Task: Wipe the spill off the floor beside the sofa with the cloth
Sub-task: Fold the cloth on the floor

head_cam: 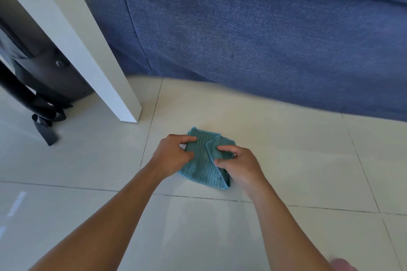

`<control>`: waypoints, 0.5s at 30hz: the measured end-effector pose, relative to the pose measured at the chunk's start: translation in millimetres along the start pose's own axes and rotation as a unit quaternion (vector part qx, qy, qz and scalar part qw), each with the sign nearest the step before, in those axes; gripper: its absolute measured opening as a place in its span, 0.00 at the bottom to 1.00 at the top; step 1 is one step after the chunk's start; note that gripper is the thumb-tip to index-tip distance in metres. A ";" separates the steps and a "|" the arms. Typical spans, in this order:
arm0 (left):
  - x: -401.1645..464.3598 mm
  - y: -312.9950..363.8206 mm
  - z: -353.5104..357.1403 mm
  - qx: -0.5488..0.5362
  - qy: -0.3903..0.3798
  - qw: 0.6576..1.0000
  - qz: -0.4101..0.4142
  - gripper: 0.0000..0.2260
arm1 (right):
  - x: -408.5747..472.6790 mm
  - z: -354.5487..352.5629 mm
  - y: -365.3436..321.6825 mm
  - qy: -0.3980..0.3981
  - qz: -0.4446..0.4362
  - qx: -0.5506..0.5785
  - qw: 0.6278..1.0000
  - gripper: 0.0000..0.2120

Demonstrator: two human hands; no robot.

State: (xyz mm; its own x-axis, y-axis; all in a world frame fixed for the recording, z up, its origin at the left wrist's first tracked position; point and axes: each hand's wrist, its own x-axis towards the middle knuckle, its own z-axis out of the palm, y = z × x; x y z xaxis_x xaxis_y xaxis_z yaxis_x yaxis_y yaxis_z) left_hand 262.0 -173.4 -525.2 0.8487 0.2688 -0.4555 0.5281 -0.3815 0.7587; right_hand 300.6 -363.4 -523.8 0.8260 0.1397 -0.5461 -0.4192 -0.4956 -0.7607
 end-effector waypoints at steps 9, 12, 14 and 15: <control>-7.6 4.8 -3.8 -0.087 -0.003 0.996 0.006 0.22 | 9.2 -2.3 -7.5 -0.078 -0.065 -0.049 0.994 0.39; -8.6 6.0 -5.1 -0.093 0.002 0.996 0.001 0.21 | 5.4 0.5 -2.1 -0.020 -0.080 -0.082 0.993 0.37; -9.3 5.1 -6.7 -0.094 0.005 0.996 0.002 0.20 | 5.1 -3.8 4.7 0.037 -0.073 -0.071 0.994 0.32; -9.8 4.3 -7.5 -0.091 0.005 0.996 0.001 0.20 | 5.2 -6.7 8.1 0.060 -0.062 -0.063 0.994 0.30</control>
State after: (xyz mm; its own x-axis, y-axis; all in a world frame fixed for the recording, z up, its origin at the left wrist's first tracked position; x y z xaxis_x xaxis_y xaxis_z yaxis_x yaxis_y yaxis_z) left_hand 255.6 -171.0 -513.9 0.8494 0.2765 -0.4495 0.5106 -0.2157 0.8323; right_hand 304.1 -372.5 -530.5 0.9110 0.1068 -0.3984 -0.2661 -0.5857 -0.7656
